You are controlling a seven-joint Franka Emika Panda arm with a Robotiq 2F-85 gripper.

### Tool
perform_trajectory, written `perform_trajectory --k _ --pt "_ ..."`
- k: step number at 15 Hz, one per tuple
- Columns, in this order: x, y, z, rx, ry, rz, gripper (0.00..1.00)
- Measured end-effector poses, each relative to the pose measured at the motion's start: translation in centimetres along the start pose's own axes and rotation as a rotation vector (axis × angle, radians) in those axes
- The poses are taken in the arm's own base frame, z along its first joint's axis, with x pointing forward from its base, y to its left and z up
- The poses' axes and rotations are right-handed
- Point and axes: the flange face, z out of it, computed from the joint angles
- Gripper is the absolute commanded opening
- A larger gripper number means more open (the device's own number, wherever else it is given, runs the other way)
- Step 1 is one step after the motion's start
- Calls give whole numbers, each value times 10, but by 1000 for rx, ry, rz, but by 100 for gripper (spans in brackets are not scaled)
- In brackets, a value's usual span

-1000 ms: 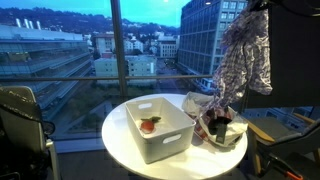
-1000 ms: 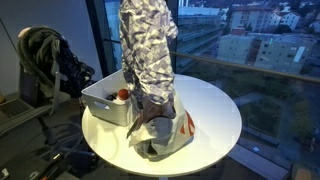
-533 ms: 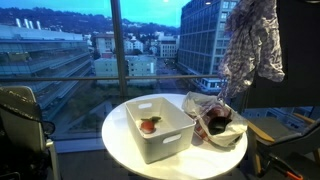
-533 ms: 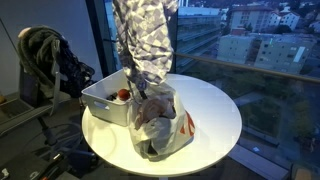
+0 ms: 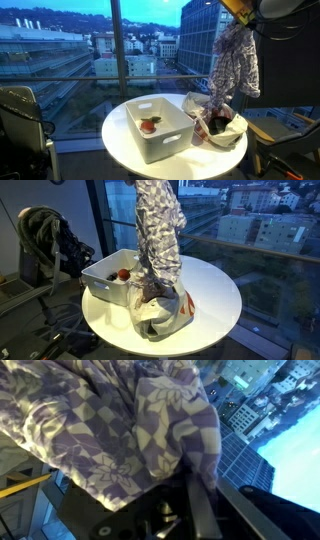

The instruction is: Remove the objects from the storage container and put them in the plastic bag.

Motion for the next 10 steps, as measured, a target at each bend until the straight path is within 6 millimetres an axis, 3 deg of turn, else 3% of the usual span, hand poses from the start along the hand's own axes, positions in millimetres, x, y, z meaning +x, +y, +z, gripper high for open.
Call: perform_trajectory --k 4,7,10 --pt "-25 19 34 -57 -40 -31 3" --pt "-42 28 35 -66 -90 -85 3" --pt "-72 47 35 -90 -169 -186 3"
